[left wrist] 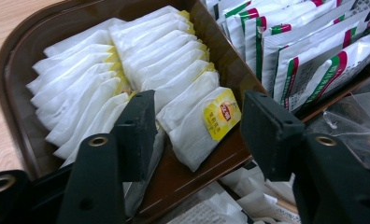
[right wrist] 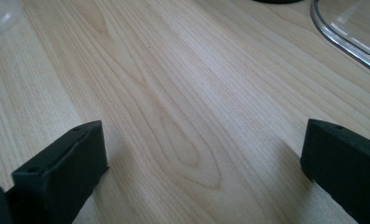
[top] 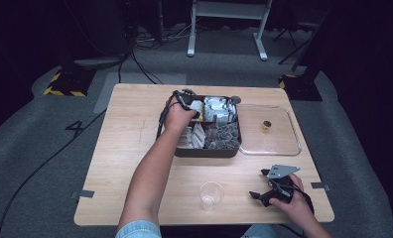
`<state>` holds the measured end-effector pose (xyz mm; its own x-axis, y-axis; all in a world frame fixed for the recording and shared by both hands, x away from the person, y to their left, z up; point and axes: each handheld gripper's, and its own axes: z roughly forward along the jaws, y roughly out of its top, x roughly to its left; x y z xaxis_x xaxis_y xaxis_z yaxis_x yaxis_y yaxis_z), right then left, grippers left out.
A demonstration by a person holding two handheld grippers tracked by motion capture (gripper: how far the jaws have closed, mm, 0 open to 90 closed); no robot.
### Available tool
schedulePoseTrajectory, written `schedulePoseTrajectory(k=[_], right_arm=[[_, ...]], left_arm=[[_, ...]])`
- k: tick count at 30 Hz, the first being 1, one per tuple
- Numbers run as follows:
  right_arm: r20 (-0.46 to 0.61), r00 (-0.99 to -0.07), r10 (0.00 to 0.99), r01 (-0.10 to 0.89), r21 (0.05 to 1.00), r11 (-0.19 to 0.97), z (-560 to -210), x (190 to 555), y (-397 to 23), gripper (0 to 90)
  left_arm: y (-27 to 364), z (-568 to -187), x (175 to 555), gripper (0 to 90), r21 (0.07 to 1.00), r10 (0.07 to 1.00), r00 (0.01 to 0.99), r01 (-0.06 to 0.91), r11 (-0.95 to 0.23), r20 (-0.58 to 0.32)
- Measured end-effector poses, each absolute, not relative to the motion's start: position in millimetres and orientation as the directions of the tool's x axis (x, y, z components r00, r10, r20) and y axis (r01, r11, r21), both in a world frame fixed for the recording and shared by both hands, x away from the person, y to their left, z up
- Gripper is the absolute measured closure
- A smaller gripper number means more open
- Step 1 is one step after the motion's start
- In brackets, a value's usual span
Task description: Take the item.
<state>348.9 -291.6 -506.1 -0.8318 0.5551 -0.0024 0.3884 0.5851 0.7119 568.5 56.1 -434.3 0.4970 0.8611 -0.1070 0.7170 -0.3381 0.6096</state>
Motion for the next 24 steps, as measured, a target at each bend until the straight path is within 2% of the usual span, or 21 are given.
schedulePoseTrajectory(k=[5,13,17,24], right_arm=[[-0.002,-0.832,0.554,0.388,0.712,0.585,-506.1,348.8,-291.5,0.5],[-0.003,-0.841,0.541,0.378,0.713,0.591,-506.2,346.6,-290.3,0.5],[-0.004,-0.843,0.538,0.375,0.713,0.593,-506.2,346.3,-290.0,0.5],[-0.004,-0.843,0.537,0.375,0.713,0.593,-506.2,346.3,-290.0,0.5]], left_arm=[[50.9,-441.2,573.1,51.3,0.599,0.845,0.516,0.724,-0.343,-0.140],[44.7,-449.8,580.2,51.5,0.580,0.847,0.521,0.724,-0.374,-0.103],[42.4,-451.6,579.7,55.9,0.551,0.849,0.520,0.738,-0.391,-0.094],[42.8,-450.2,579.4,72.0,0.543,0.841,0.537,0.728,-0.418,-0.073]])
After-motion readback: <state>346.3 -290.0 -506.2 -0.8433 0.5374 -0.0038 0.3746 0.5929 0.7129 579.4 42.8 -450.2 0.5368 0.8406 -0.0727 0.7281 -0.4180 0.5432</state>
